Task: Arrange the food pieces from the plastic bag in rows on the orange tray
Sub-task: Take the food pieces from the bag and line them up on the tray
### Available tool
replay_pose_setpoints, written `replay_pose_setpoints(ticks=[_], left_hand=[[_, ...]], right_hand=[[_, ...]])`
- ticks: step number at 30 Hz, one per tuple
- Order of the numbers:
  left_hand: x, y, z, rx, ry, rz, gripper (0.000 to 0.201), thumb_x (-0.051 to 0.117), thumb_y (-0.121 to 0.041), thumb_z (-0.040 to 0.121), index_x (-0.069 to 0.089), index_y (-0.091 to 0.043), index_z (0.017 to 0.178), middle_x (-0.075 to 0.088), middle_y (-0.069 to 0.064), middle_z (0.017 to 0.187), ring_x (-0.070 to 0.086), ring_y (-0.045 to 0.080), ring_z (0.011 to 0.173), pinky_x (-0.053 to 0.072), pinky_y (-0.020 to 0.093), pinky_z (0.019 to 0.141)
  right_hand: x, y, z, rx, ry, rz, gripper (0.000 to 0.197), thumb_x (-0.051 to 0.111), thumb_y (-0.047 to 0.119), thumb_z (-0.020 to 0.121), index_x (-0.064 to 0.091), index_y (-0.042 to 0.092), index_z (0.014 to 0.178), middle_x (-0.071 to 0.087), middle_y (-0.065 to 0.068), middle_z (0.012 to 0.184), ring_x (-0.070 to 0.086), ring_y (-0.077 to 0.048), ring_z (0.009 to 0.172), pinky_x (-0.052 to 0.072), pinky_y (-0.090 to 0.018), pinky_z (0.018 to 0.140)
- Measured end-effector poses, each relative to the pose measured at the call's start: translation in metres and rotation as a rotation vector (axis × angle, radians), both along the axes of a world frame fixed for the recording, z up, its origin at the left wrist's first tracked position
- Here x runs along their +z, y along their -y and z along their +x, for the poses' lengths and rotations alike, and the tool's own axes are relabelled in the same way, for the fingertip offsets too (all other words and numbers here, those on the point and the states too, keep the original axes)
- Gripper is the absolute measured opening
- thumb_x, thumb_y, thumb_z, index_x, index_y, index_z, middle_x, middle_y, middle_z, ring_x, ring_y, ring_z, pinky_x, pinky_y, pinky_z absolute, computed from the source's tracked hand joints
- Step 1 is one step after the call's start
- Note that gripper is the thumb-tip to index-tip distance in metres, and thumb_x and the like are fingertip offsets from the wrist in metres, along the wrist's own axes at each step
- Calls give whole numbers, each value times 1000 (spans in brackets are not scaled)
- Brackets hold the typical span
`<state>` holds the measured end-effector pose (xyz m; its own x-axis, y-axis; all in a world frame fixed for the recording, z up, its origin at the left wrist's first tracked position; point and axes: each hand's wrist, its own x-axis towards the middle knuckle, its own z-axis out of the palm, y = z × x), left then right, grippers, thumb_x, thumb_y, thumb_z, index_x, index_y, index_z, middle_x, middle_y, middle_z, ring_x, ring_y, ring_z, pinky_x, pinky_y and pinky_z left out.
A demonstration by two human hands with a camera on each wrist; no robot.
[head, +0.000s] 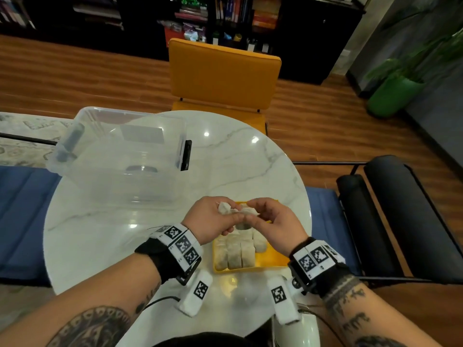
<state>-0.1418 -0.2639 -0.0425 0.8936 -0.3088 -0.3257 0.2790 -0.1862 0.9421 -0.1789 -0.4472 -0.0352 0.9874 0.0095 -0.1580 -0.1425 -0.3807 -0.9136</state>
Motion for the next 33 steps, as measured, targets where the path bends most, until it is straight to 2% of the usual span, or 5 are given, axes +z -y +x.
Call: replay_pose_setpoints(ticks=[5,13,19,23,33], left_hand=[[-6,13,3,-72,7,62,7,77,-16,82,72,-18,87,71,10,70,65,17,58,51,27,55],[-58,-20,5,21,43,662,24,65,-43,87,63,-23,99,64,-4,88,63,19,85,50,29,73],[-77,-18,-5,-75,4,744,35,73,-39,81,61,-25,111,66,-1,99,59,15,86,45,24,72],[-78,-16,-5,-68,4,738,39,72,-36,83,61,-25,119,68,1,107,60,15,90,46,22,74],[-77,-18,-4,-72,-43,726,40,74,-38,82,62,-27,117,68,-1,109,61,16,96,45,23,75]], right_hand=[[-2,21,9,30,-21,-111,17,71,43,77,71,30,88,73,-10,83,67,-34,81,56,-49,78],[-34,47,14,243,-360,-607,12,57,16,84,61,27,86,68,1,89,68,-19,81,58,-36,76],[-61,30,21,438,-547,-887,18,54,7,87,60,23,93,62,-3,103,63,-24,93,54,-31,73],[-72,26,27,463,-591,-1008,25,53,5,92,64,10,114,64,-10,118,64,-27,105,56,-34,87],[-79,23,37,351,-542,-979,20,57,8,91,66,15,107,65,-7,114,64,-24,102,54,-30,85]])
